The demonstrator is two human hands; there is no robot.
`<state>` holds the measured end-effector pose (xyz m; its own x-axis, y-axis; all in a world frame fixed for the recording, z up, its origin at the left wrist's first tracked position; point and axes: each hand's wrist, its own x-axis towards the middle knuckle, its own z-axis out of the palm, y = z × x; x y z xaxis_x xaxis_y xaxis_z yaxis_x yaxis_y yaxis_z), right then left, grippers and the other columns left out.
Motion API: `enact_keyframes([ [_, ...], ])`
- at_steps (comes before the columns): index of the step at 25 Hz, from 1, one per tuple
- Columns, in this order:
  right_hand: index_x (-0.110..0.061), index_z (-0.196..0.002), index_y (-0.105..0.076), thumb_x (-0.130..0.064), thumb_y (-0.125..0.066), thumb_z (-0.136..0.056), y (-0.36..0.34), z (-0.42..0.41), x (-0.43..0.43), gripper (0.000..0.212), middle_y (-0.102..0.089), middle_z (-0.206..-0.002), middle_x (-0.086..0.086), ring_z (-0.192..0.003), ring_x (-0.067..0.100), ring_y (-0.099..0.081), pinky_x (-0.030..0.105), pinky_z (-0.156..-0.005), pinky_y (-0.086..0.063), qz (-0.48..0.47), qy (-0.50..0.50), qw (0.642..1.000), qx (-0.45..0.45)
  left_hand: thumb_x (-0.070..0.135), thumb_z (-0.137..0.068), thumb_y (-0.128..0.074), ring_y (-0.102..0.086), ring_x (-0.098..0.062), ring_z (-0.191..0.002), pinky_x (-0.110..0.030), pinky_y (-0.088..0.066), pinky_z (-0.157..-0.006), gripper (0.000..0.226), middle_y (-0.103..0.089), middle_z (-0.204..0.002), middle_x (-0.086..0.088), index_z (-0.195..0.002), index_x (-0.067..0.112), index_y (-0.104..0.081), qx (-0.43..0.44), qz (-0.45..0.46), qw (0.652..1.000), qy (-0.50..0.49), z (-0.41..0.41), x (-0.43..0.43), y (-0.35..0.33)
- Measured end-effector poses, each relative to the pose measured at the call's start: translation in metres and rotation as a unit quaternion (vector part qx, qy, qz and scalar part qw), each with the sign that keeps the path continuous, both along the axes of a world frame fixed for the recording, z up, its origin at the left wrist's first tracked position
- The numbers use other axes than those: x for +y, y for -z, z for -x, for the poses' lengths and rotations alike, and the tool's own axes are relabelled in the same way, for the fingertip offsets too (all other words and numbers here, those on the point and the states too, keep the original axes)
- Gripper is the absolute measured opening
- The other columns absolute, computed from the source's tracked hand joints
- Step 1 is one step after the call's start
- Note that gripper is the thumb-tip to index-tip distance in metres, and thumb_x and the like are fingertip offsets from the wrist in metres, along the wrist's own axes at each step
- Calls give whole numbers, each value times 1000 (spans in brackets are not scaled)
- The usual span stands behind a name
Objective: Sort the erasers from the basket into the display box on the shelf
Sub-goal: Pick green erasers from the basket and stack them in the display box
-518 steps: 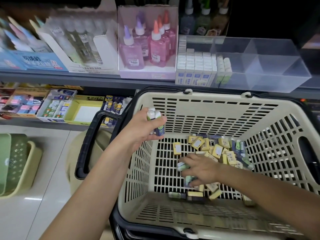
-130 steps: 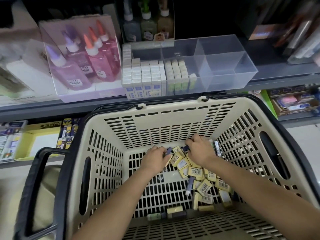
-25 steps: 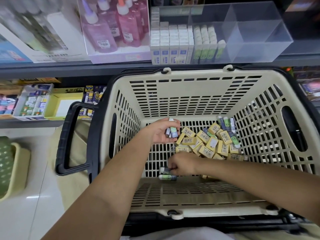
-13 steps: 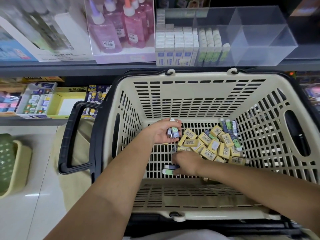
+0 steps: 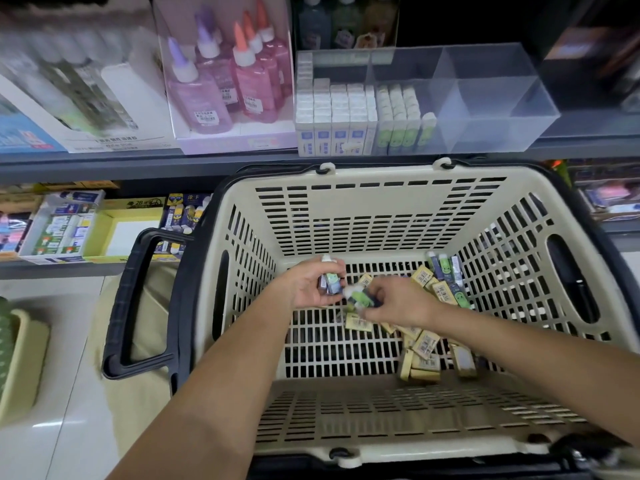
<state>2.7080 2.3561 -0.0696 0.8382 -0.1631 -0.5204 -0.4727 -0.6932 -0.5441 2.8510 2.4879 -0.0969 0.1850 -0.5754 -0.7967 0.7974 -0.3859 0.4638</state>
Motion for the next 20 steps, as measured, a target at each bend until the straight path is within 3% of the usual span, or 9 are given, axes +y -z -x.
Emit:
enact_keyframes([
  [3, -16, -78, -56, -40, -76, -73, -15, -8, -22, 31, -67, -67, 1, -46, 3, -61, 18, -43, -45, -80, 167, 982, -21, 22, -73, -75, -65, -21, -82, -35, -57, -71, 36, -66, -90, -9, -104, 9, -60, 46, 54, 997, 34, 4, -2, -5],
  [5, -12, -75, -56, -38, -78, -72, -21, -13, -23, 33, -68, -63, 4, -43, 4, -61, 18, -41, -46, -114, 209, 970, -42, 28, -72, -75, -67, -19, -79, -33, -57, -73, 36, -69, -87, -8, -101, 10, -64, 56, 104, 992, 33, 9, -12, -12],
  [10, -13, -73, -56, -35, -71, -78, -38, -13, -27, 27, -64, -59, -2, -47, 4, -62, 18, -44, -49, -124, 174, 974, -73, 17, -66, -79, -66, -19, -79, -30, -56, -67, 48, -66, -94, -9, -109, 12, -57, -8, 125, 992, 31, 17, -33, -33],
  [13, -12, -78, -60, -25, -64, -86, -59, -12, -46, 16, -63, -62, -1, -55, 12, -62, 28, -54, -51, -126, 162, 976, -71, 13, -68, -79, -68, -21, -79, -31, -57, -63, 54, -69, -92, -9, -116, 10, -55, -50, 125, 989, 60, 11, -40, -51],
  [15, -12, -94, -60, -14, -64, -86, -74, -11, -54, 9, -64, -69, 3, -57, 11, -62, 26, -53, -52, -171, 177, 965, -85, 11, -74, -75, -69, -19, -75, -31, -57, -61, 40, -71, -85, -5, -109, 12, -57, -105, 119, 984, 78, 6, -48, -65],
  [17, -12, -104, -58, -7, -65, -84, -92, -12, -60, 21, -64, -69, 2, -57, 8, -62, 18, -49, -49, -172, 157, 966, -112, 10, -76, -73, -69, -17, -73, -31, -56, -60, 28, -72, -79, -1, -99, 17, -59, -157, 123, 976, 84, 2, -57, -82],
  [20, -12, -92, -60, -3, -65, -83, -130, -23, -80, 14, -67, -69, 3, -59, 6, -65, 17, -55, -52, -170, 166, 952, -192, 13, -69, -77, -68, -17, -66, -29, -54, -52, 28, -71, -78, -3, -91, 21, -62, -203, 172, 963, 44, -9, -67, -114],
])
